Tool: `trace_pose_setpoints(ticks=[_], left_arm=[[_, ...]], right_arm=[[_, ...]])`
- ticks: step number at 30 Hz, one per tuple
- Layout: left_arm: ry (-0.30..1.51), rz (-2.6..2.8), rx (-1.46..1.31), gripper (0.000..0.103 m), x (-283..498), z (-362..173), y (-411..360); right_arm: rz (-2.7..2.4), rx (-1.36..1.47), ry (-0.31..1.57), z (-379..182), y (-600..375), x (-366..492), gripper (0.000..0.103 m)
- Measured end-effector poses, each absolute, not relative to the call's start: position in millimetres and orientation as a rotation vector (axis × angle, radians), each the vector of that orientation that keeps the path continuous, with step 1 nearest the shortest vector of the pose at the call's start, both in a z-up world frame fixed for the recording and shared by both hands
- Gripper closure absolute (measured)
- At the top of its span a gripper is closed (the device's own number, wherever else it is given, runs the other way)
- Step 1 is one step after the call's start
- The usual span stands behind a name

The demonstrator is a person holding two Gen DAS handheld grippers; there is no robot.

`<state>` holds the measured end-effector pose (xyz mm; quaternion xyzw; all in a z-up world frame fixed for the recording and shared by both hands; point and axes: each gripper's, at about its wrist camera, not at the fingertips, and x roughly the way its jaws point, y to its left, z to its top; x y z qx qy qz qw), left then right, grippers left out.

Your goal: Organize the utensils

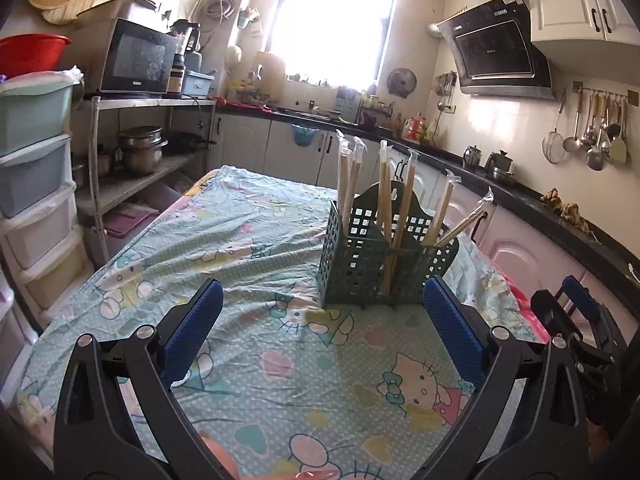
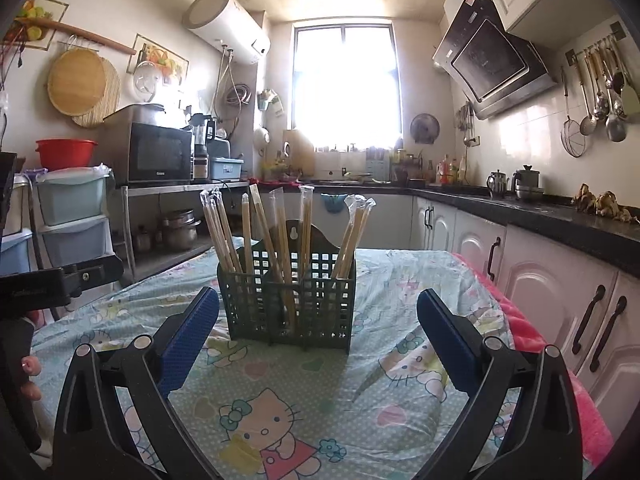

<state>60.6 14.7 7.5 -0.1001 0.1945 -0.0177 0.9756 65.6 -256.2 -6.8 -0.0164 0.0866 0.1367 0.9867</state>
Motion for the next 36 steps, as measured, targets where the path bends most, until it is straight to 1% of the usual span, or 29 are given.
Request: trace_pose_setpoints(ticks=[36], left_arm=[[0.362,-0.044,-0.189,0.011,53.5,10.1,11.3]], right_arm=[[0.278,-0.019,0.192,-6.3,-253.5,62.2,0.006]])
